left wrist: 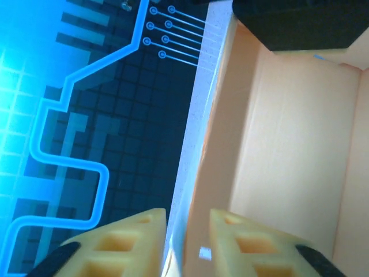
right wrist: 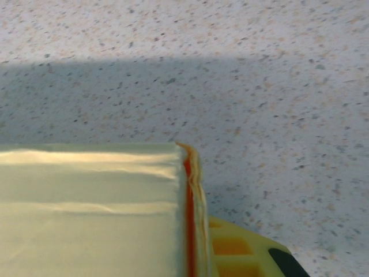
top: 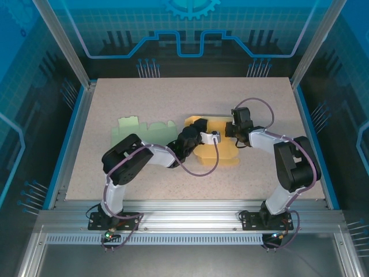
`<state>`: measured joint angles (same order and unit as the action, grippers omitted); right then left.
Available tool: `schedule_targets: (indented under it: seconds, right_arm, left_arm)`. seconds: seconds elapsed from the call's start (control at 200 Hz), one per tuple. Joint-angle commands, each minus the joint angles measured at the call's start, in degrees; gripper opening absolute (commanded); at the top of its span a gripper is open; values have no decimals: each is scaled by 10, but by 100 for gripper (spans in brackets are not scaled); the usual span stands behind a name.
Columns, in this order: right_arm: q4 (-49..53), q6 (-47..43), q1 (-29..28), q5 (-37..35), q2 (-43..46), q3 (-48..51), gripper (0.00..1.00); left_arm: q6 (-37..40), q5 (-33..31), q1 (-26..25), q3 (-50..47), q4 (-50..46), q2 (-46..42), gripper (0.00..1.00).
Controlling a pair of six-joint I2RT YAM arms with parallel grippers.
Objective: Fold the paper box
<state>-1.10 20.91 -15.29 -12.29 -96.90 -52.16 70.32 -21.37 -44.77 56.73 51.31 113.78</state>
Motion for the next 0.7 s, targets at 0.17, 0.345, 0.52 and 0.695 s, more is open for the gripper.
schedule_targets:
  seconds: [0.17, 0.345, 0.52, 0.695]
  right_arm:
    - [31, 2, -24, -59, 17, -11, 1]
    - [93, 20, -39, -73, 51, -10, 0]
    - [145, 42, -56, -69, 90, 6, 0]
    - [216, 67, -65, -70, 150, 31, 0]
  left_arm:
    - [-320, 3, -5, -14, -166, -172, 96]
    - [-540, -13, -4, -36, -283, -288, 99]
    - [-694, -29, 2, -33, -398, -351, 99]
    - [-802, -47, 19, -23, -496, -376, 99]
